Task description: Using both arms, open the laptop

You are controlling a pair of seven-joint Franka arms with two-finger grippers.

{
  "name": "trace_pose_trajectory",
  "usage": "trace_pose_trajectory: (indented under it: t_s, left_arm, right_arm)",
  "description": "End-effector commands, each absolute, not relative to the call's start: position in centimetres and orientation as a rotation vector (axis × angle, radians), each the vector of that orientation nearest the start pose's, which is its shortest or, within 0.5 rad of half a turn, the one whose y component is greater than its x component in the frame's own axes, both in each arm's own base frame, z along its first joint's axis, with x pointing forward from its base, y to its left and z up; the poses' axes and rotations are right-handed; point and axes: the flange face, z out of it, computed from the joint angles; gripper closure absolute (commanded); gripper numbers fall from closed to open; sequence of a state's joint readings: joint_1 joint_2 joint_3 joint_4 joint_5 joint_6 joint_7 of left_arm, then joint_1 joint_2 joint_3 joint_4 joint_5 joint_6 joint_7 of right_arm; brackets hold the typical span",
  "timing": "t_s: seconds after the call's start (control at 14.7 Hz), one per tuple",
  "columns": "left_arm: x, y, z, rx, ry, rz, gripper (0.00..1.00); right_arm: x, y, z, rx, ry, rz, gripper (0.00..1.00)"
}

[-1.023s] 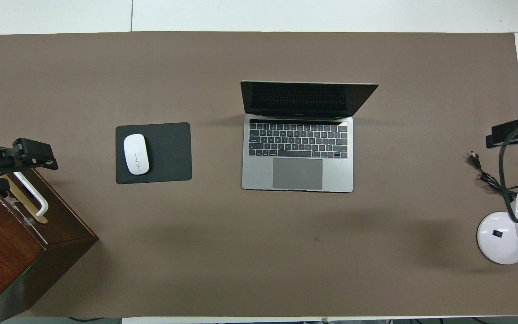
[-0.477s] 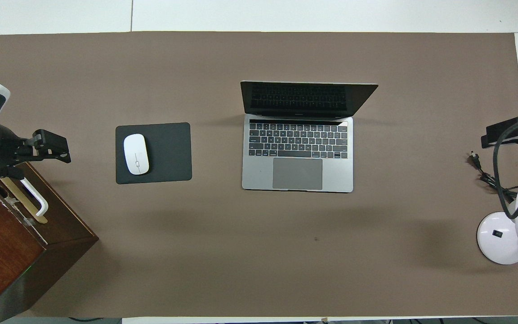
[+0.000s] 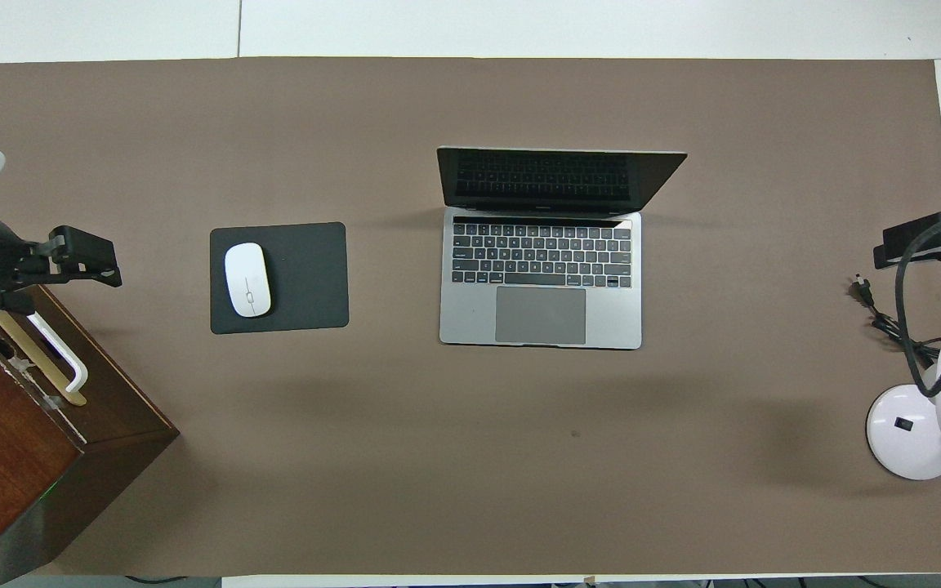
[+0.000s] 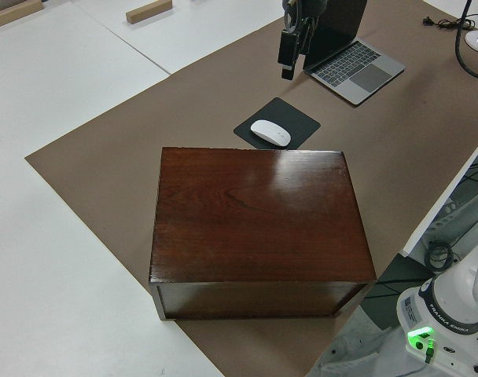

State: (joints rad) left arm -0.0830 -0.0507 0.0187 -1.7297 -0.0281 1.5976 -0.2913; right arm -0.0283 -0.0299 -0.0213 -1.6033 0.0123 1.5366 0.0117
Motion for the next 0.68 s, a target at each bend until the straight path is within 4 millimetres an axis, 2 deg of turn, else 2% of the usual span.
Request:
trace_pose_trajectory:
  t_s: [0.0, 0.14, 0.61]
  left_arm:
    - [54.0, -3.3, 59.6, -3.141, -0.291, 0.097, 0.0]
    - [54.5, -3.3, 60.7, -3.142, -0.284, 0.025, 0.0]
    - [55.0, -3.2, 60.8, -3.136, -0.285, 0.034, 0.0]
  right_arm:
    - [54.3, -2.7, 62.2, -3.13, 0.084, 0.048, 0.0]
    - [54.2, -2.7, 62.3, -3.13, 0.084, 0.048, 0.0]
    - [54.2, -2.6, 62.3, -3.13, 0.079, 0.057, 0.0]
